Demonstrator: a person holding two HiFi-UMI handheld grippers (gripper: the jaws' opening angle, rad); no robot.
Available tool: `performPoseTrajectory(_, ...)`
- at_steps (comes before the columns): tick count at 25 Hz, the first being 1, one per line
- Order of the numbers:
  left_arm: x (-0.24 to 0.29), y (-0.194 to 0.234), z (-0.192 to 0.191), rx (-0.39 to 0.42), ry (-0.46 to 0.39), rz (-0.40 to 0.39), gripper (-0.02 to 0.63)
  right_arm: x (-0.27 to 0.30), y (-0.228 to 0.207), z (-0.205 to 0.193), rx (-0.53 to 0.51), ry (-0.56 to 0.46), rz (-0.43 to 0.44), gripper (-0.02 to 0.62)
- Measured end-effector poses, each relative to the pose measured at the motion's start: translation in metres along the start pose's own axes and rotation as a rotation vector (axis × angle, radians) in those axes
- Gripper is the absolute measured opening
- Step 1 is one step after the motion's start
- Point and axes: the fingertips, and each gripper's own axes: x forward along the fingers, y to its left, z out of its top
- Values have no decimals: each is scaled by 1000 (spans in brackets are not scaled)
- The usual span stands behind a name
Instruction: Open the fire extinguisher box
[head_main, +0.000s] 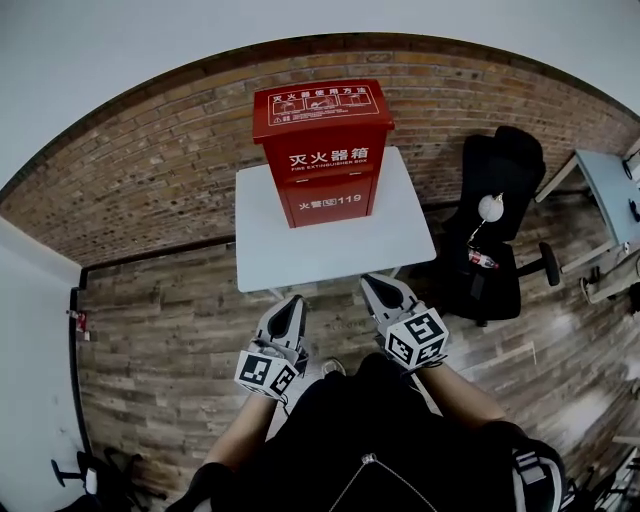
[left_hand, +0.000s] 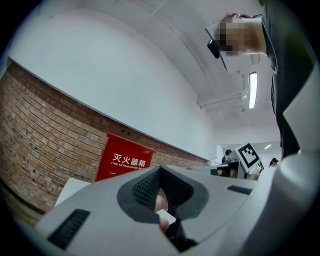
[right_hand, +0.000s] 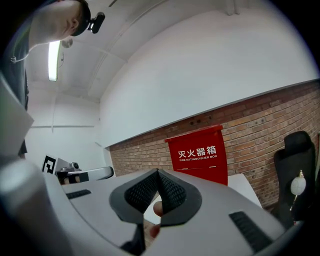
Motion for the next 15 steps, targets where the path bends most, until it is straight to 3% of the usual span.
performPoseTrajectory(7, 29, 17, -4, -38, 7, -42, 49, 16, -31, -2, 14, 27, -57, 18)
performPoseTrajectory(10, 47, 27, -1, -29, -11, -59, 49, 35, -43, 10, 6, 2, -35, 18)
performPoseTrajectory(15, 84, 58, 9, -20, -22, -18, 49, 76, -66, 32, -46, -29, 15, 18)
